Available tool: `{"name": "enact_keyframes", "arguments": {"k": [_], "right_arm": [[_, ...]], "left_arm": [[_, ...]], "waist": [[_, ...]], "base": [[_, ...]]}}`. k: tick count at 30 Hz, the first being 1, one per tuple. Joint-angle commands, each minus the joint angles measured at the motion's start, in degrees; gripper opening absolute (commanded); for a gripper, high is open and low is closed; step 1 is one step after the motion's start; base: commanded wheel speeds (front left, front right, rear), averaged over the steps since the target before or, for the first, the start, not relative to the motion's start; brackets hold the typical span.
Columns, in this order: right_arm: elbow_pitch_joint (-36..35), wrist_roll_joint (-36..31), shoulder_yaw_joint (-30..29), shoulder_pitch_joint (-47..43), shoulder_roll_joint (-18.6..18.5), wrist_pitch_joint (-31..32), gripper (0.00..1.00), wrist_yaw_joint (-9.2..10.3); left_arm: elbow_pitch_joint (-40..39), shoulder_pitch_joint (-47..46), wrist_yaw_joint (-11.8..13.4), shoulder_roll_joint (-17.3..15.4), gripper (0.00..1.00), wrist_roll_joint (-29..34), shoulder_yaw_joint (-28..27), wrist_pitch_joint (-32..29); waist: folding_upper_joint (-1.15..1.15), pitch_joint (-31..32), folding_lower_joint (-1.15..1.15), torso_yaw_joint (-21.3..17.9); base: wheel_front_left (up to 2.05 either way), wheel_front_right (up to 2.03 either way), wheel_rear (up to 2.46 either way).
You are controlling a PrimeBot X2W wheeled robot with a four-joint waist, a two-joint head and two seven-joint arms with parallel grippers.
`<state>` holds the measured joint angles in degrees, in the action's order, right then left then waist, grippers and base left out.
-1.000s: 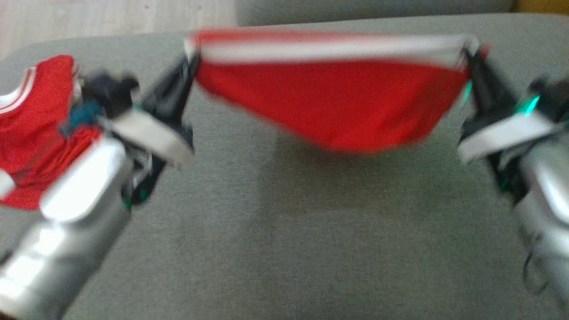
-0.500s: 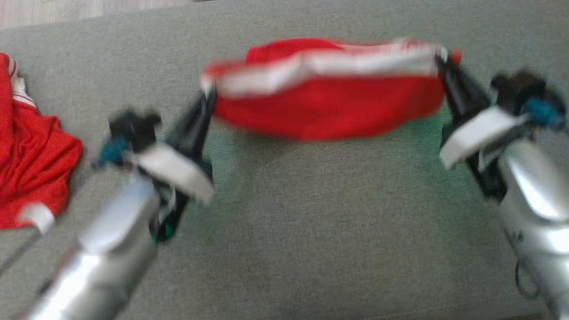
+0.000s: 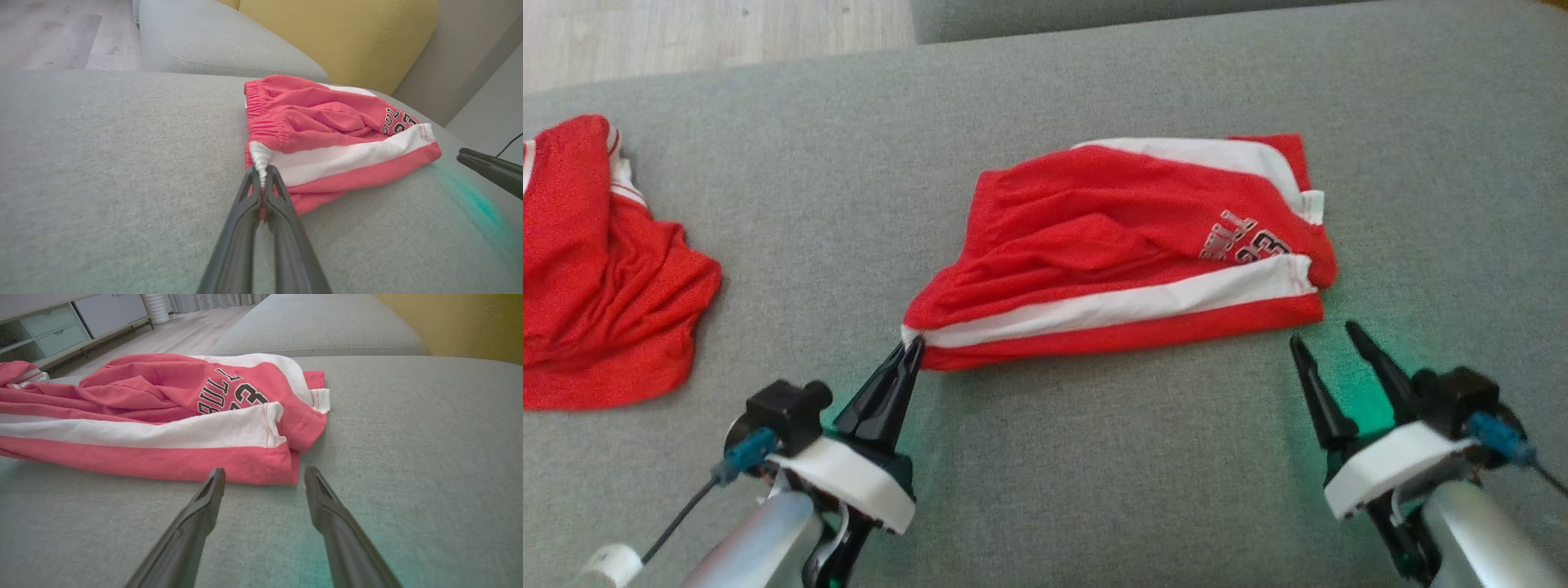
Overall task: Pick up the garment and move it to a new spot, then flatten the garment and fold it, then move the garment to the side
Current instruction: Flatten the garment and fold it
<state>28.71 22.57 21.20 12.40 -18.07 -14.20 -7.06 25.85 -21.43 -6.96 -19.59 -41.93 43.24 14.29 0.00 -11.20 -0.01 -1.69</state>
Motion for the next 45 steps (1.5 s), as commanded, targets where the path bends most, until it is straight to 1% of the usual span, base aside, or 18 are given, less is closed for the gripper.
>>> {"name": "enact_keyframes", "arguments": {"k": [1,5,8,13,19,21,22,23,24,25,26,27,30,33,34,36,41,45], "right_arm": [[-2.87,-0.37,-0.03,-0.27,-0.05,-0.68,1.0,-0.43],[-5.01,-1.29,-1.3,-0.64,0.93,0.38,1.0,-0.43],[-4.72,-0.9,-1.34,0.72,2.05,1.81,1.0,-0.43],[-1.42,1.06,0.52,3.73,2.62,3.97,1.0,-0.43],[3.75,1.72,1.63,6.96,2.46,2.76,1.0,-0.43],[5.15,1.38,2.27,7.83,2.15,2.31,0.7,-0.43],[5.74,1.31,2.43,8.24,2.08,2.06,0.51,-0.43],[6.28,1.31,2.54,8.62,2.07,1.8,0.4,-0.43],[6.79,1.29,2.71,8.96,2.09,1.58,0.32,-0.43],[6.79,1.29,2.71,8.96,2.09,1.58,0.32,-0.43],[7.22,1.27,2.85,9.26,2.1,1.34,0.15,-0.43],[7.64,1.2,2.98,9.52,2.07,1.1,0.0,-0.43],[8.4,0.76,2.65,10.12,1.89,0.3,0.0,-0.43],[7.08,-0.28,1.2,11.1,1.17,-0.4,0.0,-0.43],[4.32,-0.65,-1.33,12.35,0.74,-0.64,0.0,-0.43],[0.44,-2.17,-4.05,14.53,-0.21,-0.73,0.0,-0.43],[-9.26,-7.26,-9.35,24.46,-2.29,-0.75,0.0,-0.43],[-11.87,-9.12,-7.58,36.75,-3.37,1.95,0.0,-0.43]], "left_arm": [[-1.38,-0.96,0.72,-1.79,0.0,1.05,-3.2,0.7],[-0.82,0.05,0.54,-1.41,0.0,2.44,-4.95,0.7],[-0.11,-0.03,0.3,-0.83,0.0,3.16,-5.35,0.7],[0.98,-0.82,-0.08,0.38,0.0,4.17,-4.98,0.7],[1.78,-1.85,-0.36,1.67,0.0,4.71,-4.32,0.71],[1.78,-2.1,-0.41,2.09,0.0,4.76,-4.38,0.71],[1.67,-2.28,-0.43,2.25,0.0,4.83,-4.42,0.71],[1.52,-2.44,-0.44,2.38,0.0,4.9,-4.49,0.71],[1.39,-2.57,-0.46,2.47,0.0,4.98,-4.57,0.71],[1.39,-2.57,-0.46,2.47,0.0,4.98,-4.57,0.71],[1.29,-2.69,-0.47,2.54,0.0,5.08,-4.64,0.71],[1.22,-2.78,-0.48,2.6,0.0,5.17,-4.7,0.71],[1.14,-3.15,-0.5,2.6,0.0,5.46,-4.87,0.71],[-0.19,-3.74,-0.51,2.42,0.0,5.5,-5.31,0.71],[-2.43,-5.11,-0.51,1.85,0.0,4.88,-5.17,0.71],[-4.87,-7.77,-0.51,0.84,0.0,3.01,-4.96,0.6],[-9.74,-21.67,-0.52,-3.13,0.0,-0.41,-4.49,-2.77],[-8.77,-35.68,-0.52,-5.43,0.0,-0.96,-3.09,-5.41]], "waist": [[0.0,0.59,0.01,0.06],[0.0,1.2,0.01,0.2],[0.0,1.37,0.01,0.67],[0.0,1.18,0.01,1.92],[0.0,0.55,0.01,3.49],[0.0,0.21,0.01,3.94],[0.0,-0.07,0.01,4.13],[0.0,-0.29,0.01,4.27],[0.0,-0.47,0.01,4.39],[0.0,-0.47,0.01,4.39],[0.0,-0.63,0.01,4.5],[0.0,-0.73,0.01,4.59],[0.0,-0.82,0.01,4.82],[0.0,-0.8,0.01,4.78],[0.0,-1.16,0.01,4.59],[0.0,-1.68,0.01,4.18],[0.0,-4.8,0.01,2.66],[0.0,-8.52,0.01,0.87]], "base": [[0.0,0.0,0.0],[0.0,0.0,0.0],[0.0,0.0,0.0],[0.0,0.0,0.0],[0.0,0.0,0.0],[0.0,0.0,0.0],[0.0,0.0,0.0],[0.0,0.0,0.0],[0.0,0.0,0.0],[0.0,0.0,0.0],[0.0,0.0,0.0],[0.0,0.0,0.0],[0.0,0.0,0.0],[0.0,0.0,0.0],[0.0,0.0,0.0],[0.0,0.0,0.0],[0.0,0.0,0.0],[0.0,0.0,0.0]]}}
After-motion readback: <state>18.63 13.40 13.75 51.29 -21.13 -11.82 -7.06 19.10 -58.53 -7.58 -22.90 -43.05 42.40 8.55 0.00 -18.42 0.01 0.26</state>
